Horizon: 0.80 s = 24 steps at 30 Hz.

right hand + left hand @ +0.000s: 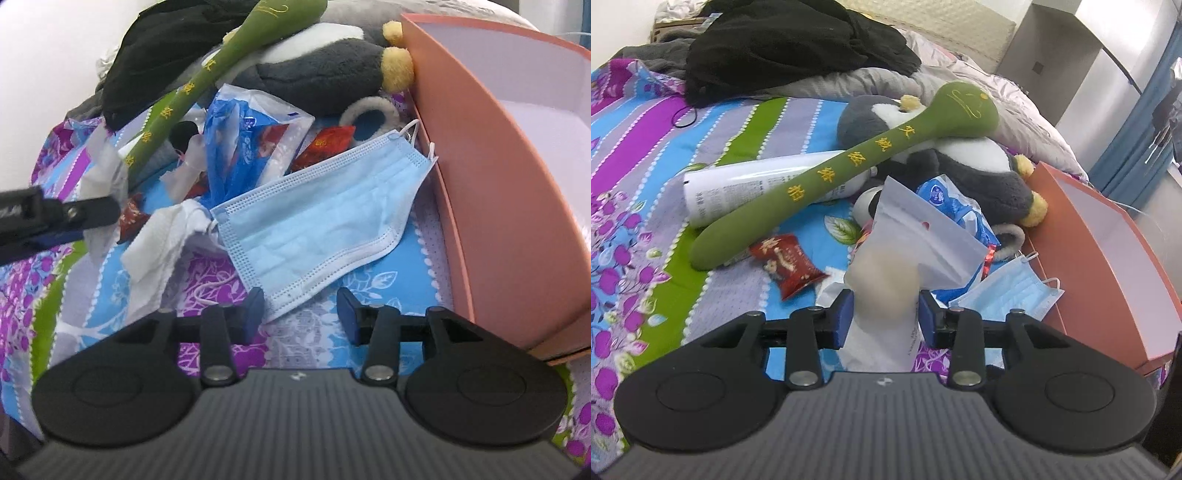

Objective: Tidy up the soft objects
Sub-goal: 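Close the left tool on the sponge bag while the right tool grasps the blue mask, then lift the sponge bag with the left tool while the right tool lifts the mask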

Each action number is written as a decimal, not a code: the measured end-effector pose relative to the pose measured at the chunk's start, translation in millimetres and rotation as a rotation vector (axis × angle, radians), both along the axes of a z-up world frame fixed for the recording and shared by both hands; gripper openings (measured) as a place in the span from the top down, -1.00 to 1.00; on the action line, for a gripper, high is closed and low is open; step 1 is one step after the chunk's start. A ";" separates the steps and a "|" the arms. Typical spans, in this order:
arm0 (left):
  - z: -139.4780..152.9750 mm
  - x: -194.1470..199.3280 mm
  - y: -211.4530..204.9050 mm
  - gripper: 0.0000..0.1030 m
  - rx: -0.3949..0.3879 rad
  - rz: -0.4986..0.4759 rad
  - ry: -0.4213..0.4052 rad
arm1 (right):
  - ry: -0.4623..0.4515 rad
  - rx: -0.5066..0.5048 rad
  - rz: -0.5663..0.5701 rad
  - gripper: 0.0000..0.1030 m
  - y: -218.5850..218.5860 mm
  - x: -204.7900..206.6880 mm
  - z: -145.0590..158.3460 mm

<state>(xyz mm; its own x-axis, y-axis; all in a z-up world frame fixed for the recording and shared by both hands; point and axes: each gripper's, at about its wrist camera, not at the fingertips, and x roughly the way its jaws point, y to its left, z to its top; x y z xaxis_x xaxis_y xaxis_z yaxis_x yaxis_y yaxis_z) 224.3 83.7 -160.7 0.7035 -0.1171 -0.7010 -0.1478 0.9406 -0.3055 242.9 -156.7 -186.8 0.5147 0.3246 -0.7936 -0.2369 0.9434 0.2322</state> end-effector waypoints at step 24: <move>11.5 -81.0 -7.2 0.16 -0.035 0.060 0.054 | 0.048 0.133 0.084 0.90 5.7 -56.2 31.0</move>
<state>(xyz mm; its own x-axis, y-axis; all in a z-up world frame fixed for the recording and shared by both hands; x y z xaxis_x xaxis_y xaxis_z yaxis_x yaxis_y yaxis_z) 143.3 76.5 -149.2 0.6710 -0.1015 -0.7345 -0.2204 0.9185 -0.3283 186.7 -151.0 -155.8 0.4438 0.4686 -0.7638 -0.2997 0.8809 0.3663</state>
